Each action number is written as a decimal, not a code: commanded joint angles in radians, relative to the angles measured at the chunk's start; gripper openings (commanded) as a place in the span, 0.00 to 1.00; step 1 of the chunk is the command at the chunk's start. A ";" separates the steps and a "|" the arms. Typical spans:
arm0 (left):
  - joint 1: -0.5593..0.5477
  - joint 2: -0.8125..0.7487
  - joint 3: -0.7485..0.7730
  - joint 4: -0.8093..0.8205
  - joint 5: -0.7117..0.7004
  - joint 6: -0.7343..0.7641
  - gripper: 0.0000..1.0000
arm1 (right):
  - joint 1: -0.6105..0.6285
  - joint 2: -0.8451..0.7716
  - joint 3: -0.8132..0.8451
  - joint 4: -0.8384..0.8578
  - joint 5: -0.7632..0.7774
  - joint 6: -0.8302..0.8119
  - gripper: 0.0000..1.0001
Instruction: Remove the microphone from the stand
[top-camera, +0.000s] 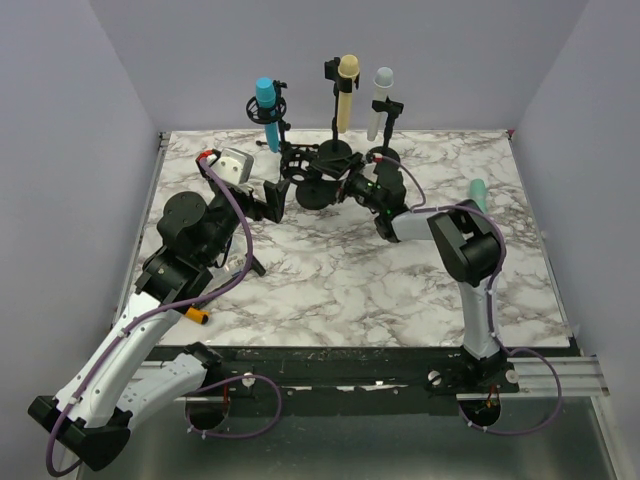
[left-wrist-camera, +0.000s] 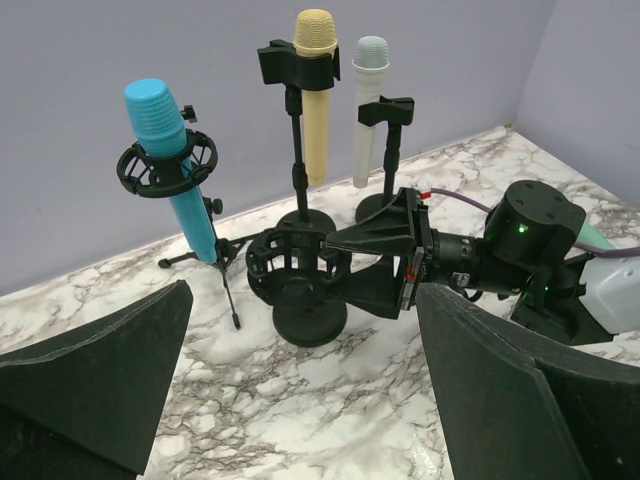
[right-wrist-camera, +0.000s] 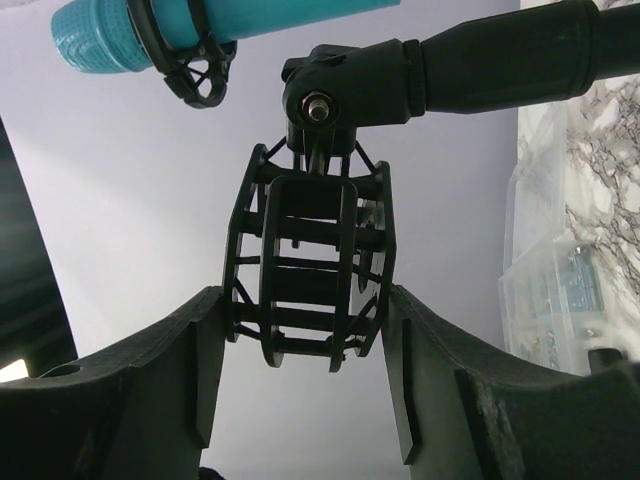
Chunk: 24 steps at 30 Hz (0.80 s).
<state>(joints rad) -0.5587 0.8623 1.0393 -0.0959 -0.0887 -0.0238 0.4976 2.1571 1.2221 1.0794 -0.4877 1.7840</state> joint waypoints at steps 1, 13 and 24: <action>-0.007 -0.005 0.019 0.002 0.017 -0.002 0.99 | 0.017 -0.077 -0.069 0.065 -0.047 0.014 0.49; -0.007 -0.012 0.027 -0.006 0.031 -0.019 0.99 | 0.071 -0.307 -0.255 -0.045 -0.114 -0.091 0.47; -0.007 -0.018 0.034 -0.014 0.035 -0.032 0.99 | 0.169 -0.550 -0.441 -0.171 -0.210 -0.132 0.45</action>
<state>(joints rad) -0.5587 0.8619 1.0397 -0.1055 -0.0742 -0.0391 0.6300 1.7226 0.8185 0.9047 -0.6342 1.6894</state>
